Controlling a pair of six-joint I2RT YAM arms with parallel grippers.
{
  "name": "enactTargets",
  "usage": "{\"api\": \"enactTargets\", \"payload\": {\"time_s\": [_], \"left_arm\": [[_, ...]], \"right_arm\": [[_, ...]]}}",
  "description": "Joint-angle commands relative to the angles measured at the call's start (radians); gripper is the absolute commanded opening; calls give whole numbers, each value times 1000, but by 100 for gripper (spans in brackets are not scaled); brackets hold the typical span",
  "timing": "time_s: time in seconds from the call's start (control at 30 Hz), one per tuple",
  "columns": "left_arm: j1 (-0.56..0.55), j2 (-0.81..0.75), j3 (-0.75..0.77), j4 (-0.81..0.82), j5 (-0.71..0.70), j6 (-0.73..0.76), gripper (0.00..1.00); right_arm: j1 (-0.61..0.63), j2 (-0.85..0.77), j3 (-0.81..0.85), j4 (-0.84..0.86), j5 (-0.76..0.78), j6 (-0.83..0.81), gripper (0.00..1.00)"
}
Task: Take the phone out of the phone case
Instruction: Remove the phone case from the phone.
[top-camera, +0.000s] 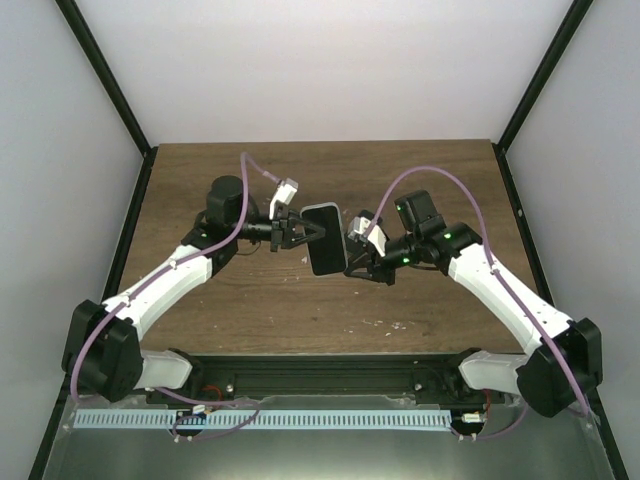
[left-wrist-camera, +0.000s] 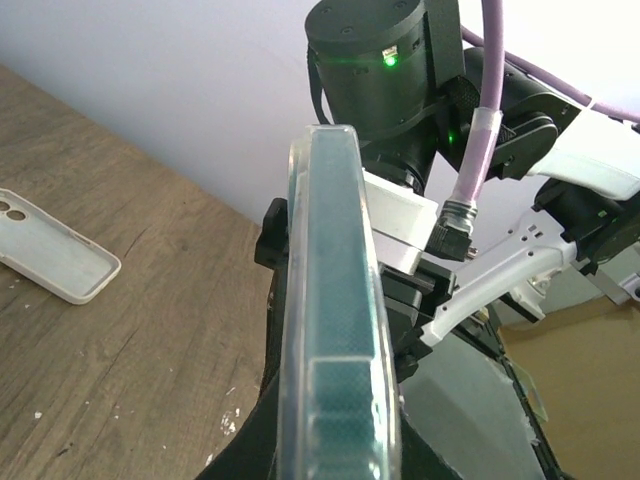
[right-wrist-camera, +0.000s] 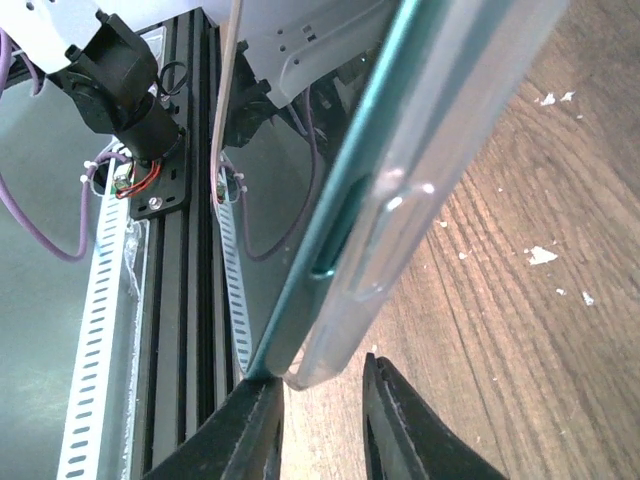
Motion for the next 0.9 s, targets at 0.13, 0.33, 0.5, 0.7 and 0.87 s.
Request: {"api": "enactTargets", "payload": {"time_s": [0.13,0.33,0.5,0.7,0.87], "left_arm": [[-81,10,35,-54,166,-8,0],[-98,18,40,-74,164,5,0],[-118,31,44,-88,164,12,0],[-139,47,50,-110,161,25,0],[-149,63,63,-167,143,61,0]], "right_arm": [[-42,8,111,164,9,112,29],[-78,25,148,182,-79,157,44],[-91,33,166,210,-99,185,50],[-92,44,195,237,-132,212,53],[-117,36,227,273,-228,254,55]]}}
